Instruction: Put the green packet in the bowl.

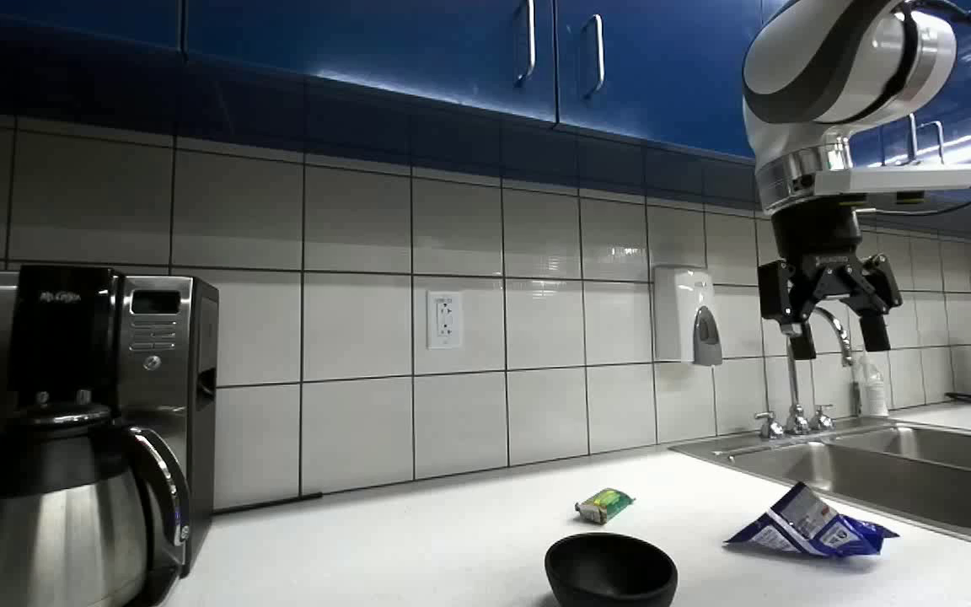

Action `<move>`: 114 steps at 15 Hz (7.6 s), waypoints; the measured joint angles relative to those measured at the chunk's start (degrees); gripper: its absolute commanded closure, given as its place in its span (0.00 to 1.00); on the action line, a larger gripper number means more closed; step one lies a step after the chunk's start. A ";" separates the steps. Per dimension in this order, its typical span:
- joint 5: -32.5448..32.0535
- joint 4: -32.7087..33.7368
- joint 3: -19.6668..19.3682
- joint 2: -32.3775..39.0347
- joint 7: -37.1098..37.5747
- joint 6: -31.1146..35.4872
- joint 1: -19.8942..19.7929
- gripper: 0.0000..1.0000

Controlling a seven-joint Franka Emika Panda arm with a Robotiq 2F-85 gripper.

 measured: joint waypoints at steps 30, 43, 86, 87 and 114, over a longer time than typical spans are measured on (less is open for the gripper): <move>1.30 2.40 3.05 19.30 12.96 15.62 2.17 0.00; 6.22 14.51 3.09 34.63 24.97 21.87 4.08 0.00; 7.21 43.40 -1.38 66.44 46.99 25.82 11.56 0.00; 7.21 43.43 -1.38 66.44 46.99 25.80 11.58 0.00; 7.90 43.46 -1.34 67.65 46.83 29.53 12.42 0.84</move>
